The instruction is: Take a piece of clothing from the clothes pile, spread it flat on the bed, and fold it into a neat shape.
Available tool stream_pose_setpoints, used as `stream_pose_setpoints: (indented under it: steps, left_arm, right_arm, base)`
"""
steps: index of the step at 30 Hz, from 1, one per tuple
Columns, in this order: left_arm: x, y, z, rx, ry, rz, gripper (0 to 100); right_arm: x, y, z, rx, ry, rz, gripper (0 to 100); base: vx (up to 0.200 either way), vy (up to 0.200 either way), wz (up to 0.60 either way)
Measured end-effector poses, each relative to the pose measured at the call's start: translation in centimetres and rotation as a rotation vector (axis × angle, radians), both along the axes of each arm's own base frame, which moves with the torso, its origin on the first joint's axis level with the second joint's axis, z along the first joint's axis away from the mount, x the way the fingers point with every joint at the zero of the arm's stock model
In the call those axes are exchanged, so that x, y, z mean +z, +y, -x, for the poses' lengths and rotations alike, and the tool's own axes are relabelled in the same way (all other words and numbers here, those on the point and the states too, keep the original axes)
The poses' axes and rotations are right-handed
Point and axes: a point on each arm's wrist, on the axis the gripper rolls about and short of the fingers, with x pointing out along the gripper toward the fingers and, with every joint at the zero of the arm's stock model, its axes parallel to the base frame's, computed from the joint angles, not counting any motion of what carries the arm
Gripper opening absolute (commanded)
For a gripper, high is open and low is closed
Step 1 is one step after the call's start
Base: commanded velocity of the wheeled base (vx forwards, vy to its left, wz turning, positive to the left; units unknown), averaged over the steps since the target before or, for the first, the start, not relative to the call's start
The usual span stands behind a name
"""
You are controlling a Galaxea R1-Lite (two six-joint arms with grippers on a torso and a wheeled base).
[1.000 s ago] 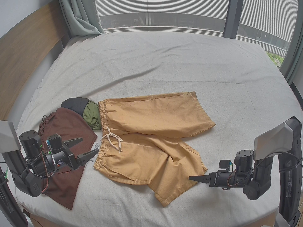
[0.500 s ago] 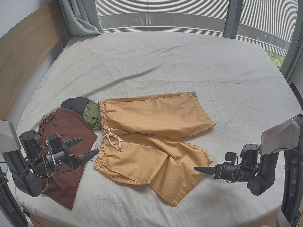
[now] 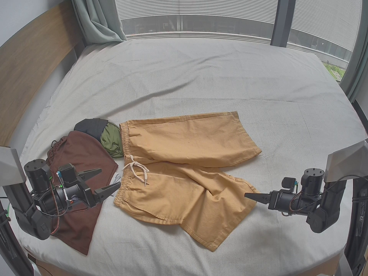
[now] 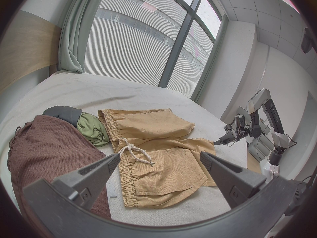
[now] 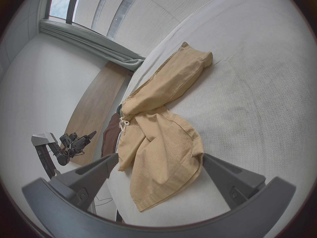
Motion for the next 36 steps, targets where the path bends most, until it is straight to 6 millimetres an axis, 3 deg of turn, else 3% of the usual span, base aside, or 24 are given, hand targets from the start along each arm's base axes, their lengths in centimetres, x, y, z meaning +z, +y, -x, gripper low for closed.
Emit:
stream_pose_setpoints:
  steps: [18,29,36]
  left_arm:
    - [0.1,0.0,0.0,-0.002,-0.002,0.002,100]
    - [0.1,-0.1,0.0,-0.004,-0.003,0.002,100]
    - [0.1,-0.2,0.1,-0.008,0.002,0.004,100]
  right_arm:
    - [-0.6,-0.8,-0.7,-0.028,-0.005,0.008,0]
    - [-0.2,-1.8,-3.6,-0.217,-0.101,0.058,0]
    - [-0.4,-1.8,-5.5,-0.247,-0.147,0.054,0]
  base:
    - [0.000,0.000,0.00]
    - [0.000,0.000,0.00]
    - [0.000,0.000,0.00]
